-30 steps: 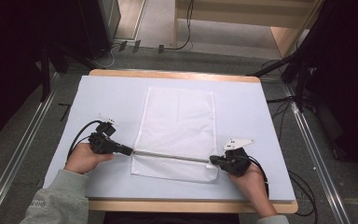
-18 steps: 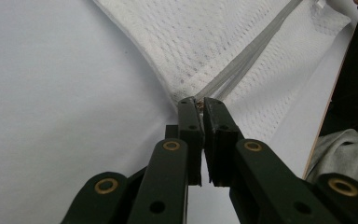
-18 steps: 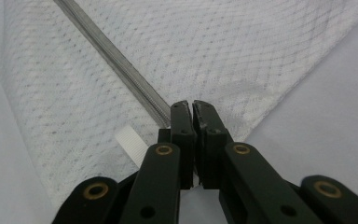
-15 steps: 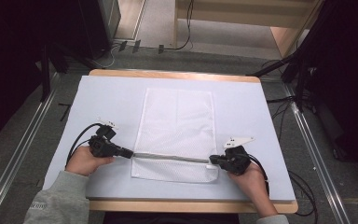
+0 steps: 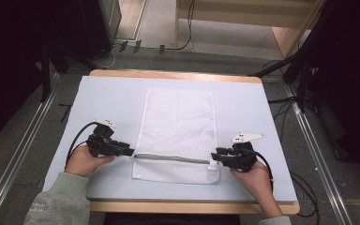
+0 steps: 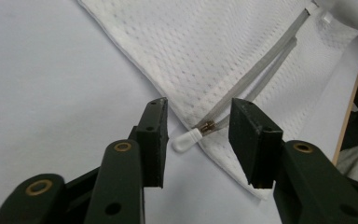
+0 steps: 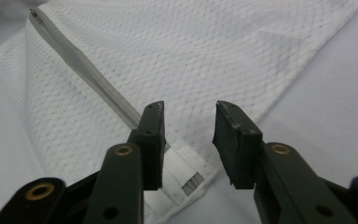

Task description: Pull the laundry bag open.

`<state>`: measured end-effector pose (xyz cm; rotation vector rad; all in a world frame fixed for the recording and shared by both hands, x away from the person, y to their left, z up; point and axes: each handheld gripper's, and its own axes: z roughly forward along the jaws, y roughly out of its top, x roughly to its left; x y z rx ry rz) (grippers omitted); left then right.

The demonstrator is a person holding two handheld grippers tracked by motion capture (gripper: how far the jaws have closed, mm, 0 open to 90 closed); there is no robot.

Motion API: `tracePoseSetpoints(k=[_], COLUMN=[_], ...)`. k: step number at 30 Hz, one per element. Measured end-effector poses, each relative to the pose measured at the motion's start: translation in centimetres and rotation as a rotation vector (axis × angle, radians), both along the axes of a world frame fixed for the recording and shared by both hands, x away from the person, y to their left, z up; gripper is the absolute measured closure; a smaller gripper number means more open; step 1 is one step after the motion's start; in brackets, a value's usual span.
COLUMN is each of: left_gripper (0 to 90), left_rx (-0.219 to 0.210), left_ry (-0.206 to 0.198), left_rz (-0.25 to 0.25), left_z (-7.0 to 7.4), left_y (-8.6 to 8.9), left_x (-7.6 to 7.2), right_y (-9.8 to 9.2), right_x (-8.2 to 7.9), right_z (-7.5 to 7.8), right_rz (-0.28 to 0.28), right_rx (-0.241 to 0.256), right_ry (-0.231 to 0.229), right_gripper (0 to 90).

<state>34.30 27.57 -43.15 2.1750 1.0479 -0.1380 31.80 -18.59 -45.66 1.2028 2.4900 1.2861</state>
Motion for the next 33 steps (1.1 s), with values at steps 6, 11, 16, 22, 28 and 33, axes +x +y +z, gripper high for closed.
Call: tracePoseSetpoints(k=[6, 11, 16, 22, 28, 33], left_gripper=[43.2, 38.5, 36.3, 35.3, 34.3, 33.4], left_rx=[0.015, 0.018, 0.044, 0.053, 0.069, 0.077], left_ry=[-0.087, -0.126, -0.158, -0.178, -0.193, -0.199], left_rz=[0.059, 0.109, 0.149, 0.198, 0.226, 0.237], left_z=[0.6, 0.8, 0.9, 0.9, 0.8, 0.6], left_y=[0.7, 1.5, 2.5, 3.6, 4.5, 4.9], left_x=[0.1, 0.2, 0.4, 0.6, 0.7, 0.7], right_y=[-0.6, -1.3, -2.1, -3.6, -4.9, -5.6], right_x=[0.3, 0.6, 0.9, 1.4, 2.0, 2.5], right_z=[0.1, 0.0, 0.1, 0.0, -0.3, -0.6], right_rz=[-0.034, -0.071, -0.092, -0.126, -0.171, -0.192], right_rx=[0.003, 0.008, 0.001, 0.001, 0.006, 0.010], right_ry=[-0.034, -0.051, -0.070, -0.084, -0.083, -0.080], right_gripper=[48.5, 40.3, 37.3, 35.1, 34.2, 33.6])
